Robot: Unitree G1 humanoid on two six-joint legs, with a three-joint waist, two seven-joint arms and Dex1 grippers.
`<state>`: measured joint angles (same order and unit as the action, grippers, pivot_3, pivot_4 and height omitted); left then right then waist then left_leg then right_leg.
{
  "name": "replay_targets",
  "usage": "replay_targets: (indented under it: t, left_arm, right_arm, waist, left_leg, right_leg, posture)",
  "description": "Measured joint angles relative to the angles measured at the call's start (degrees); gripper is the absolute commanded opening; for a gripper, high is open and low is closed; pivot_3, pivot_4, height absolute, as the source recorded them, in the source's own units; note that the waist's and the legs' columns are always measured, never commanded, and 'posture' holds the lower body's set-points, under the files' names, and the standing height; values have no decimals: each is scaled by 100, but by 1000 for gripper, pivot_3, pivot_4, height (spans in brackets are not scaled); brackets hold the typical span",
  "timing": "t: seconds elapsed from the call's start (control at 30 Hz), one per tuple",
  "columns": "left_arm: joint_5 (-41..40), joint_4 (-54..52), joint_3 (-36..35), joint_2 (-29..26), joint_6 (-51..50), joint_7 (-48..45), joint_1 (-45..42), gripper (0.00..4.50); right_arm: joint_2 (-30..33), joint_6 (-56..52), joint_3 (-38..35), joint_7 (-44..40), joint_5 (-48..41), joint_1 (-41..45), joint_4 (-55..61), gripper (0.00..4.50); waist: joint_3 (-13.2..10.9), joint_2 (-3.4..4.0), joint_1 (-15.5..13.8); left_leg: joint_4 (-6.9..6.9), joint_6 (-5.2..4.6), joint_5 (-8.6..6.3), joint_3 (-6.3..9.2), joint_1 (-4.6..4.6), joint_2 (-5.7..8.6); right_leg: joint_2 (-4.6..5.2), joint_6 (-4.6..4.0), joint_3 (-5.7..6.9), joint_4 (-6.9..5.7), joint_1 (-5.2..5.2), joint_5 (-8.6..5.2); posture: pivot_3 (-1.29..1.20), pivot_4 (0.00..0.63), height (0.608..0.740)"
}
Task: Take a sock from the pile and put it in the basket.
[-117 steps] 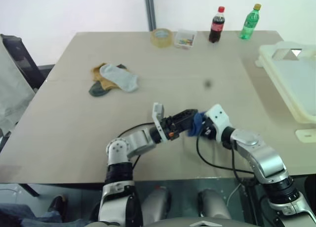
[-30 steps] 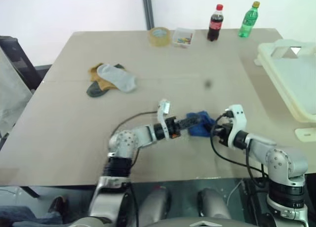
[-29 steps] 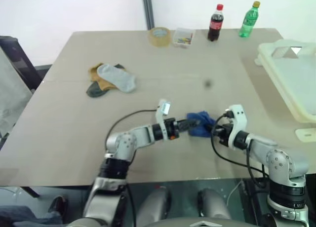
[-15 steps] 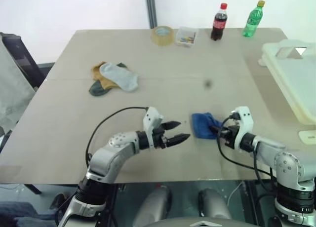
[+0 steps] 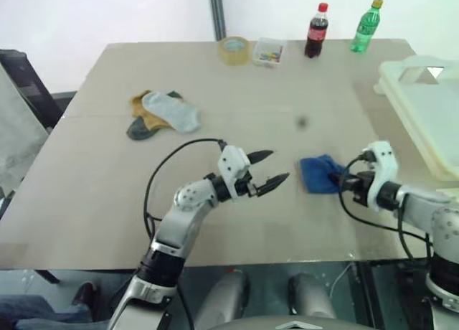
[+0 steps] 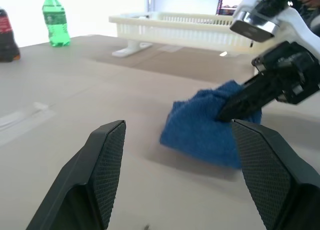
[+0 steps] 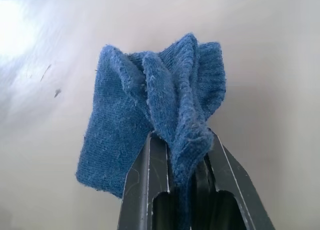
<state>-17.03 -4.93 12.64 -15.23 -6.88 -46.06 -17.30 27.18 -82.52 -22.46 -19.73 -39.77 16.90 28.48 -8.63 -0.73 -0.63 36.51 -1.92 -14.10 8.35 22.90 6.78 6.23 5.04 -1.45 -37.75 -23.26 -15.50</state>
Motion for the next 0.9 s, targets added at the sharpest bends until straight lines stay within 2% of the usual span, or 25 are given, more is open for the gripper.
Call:
replay_targets:
  t: [0.07,0.17,0.23,0.47,0.6,0.7,0.8,0.83,0.87,0.9]
  left_arm:
    - [2,0,49,12,7,-50,-1,3643]
    - [-6,15,109,171,26,-153,-99,3643]
    - [-6,63,126,234,76,-187,-179,3643]
    - [-3,635,112,791,386,-144,-837,3643]
    - [-12,721,78,881,402,-110,-984,3643]
    - [20,982,27,891,507,-98,-1025,3643]
    - [32,1044,20,900,557,-98,-1024,3643]
    - [30,1042,23,928,560,-97,-1026,3643]
    - [30,1042,24,935,560,-97,-1026,3643]
    - [33,1042,27,934,562,-98,-1026,3643]
  right_arm:
    - [250,-107,-218,-75,-116,109,-4,43]
    - [1139,-385,-952,-284,-290,662,-290,43]
    - [1388,-437,-1181,-312,-298,864,-432,43]
    - [2170,-367,-1648,9,155,2563,-2510,43]
    - [2310,168,-1663,435,683,3039,-3613,43]
    - [2304,913,-1739,1203,1292,3585,-5253,43]
    - [2172,1515,-1954,1585,1454,3804,-6154,43]
    - [2091,1805,-2072,1752,1471,3842,-6509,901]
    - [2064,1893,-2099,1812,1482,3842,-6634,969]
    - [2040,2011,-2172,1904,1476,3859,-6815,1273]
  waist:
    - [-2,2,-6]
    - [-12,11,-26]
    - [-12,8,-25]
    - [-26,21,-19]
    - [-26,20,-14]
    - [-26,22,1]
    - [-26,22,7]
    - [-26,22,3]
    - [-26,23,0]
    - [-27,24,-2]
  left_leg:
    - [2,0,0,0,0,0]
    - [14,-1,0,-2,3,2]
    - [18,-1,0,2,2,-1]
    - [40,-3,0,-7,8,0]
    - [40,-4,-1,-14,13,0]
    - [39,-7,-2,-30,13,1]
    - [38,-7,-2,-33,12,-1]
    - [39,-7,-2,-36,12,-1]
    - [39,-7,-2,-36,13,-1]
    - [39,-7,-2,-37,12,-1]
  right_leg:
    - [0,0,1,-1,0,0]
    - [1,1,4,-6,3,0]
    - [-1,1,10,-6,6,0]
    - [0,3,6,-16,7,2]
    - [1,2,0,-12,3,1]
    - [1,2,-16,-16,-4,2]
    - [-1,2,-20,-18,-6,2]
    - [-1,2,-22,-19,-6,2]
    - [0,3,-22,-19,-6,2]
    - [0,3,-23,-20,-6,2]
  posture:
    - [0,150,740]
    - [0,150,740]
    - [0,150,740]
    - [0,150,740]
    - [0,150,740]
    - [0,150,740]
    - [0,150,740]
    - [0,150,740]
    - [0,150,740]
    - [0,150,740]
